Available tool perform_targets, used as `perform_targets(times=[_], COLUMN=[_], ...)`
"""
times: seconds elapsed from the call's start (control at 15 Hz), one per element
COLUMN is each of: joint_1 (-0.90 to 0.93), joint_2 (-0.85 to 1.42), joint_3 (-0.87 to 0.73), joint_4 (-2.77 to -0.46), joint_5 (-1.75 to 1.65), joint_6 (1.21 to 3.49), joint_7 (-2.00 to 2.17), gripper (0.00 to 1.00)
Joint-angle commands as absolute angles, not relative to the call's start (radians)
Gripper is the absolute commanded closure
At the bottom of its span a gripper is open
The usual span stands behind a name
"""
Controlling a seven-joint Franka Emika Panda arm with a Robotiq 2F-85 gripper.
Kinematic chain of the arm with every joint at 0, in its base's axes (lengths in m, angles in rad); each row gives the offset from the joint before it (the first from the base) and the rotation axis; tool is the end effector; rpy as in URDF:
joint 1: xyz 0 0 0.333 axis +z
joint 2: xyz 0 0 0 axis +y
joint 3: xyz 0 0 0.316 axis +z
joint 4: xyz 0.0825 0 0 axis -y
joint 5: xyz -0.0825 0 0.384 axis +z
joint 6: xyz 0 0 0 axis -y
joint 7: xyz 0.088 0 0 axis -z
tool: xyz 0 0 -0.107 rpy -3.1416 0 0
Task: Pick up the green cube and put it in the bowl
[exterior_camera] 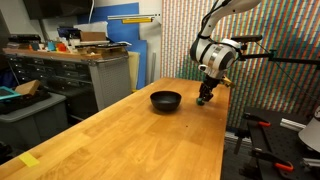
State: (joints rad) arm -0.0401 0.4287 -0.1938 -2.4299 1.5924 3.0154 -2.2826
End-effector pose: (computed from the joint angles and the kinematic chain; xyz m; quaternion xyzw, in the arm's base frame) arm 0.3962 -0.1792 0.1370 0.9580 0.2465 0.1404 0.0431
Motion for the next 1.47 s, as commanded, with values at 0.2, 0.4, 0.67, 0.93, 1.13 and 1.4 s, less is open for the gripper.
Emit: perform_targets(times=[0.2, 0.4, 0.67, 0.93, 1.13, 1.4], joint_1=[-0.025, -0.005, 0.07, 0.188, 0.351, 0.57], joint_2=[0.372, 0.352, 0.339, 0.328, 0.329, 0.338], joint_3=[-0.216, -0.227, -0.29, -0.415, -0.605, -0.848], joint_4=[-2.474, -2.489, -2.492, -2.486, -2.463, -2.385], joint_5=[1.488, 1.372, 1.136, 0.852, 0.642, 0.441], joint_6=[3.064, 3.07, 3.048, 3.024, 2.983, 2.904], joint_7=[-2.253, -2.194, -2.01, -1.796, -1.647, -1.471], gripper=[0.82, 0.82, 0.82, 0.82, 0.82, 0.82])
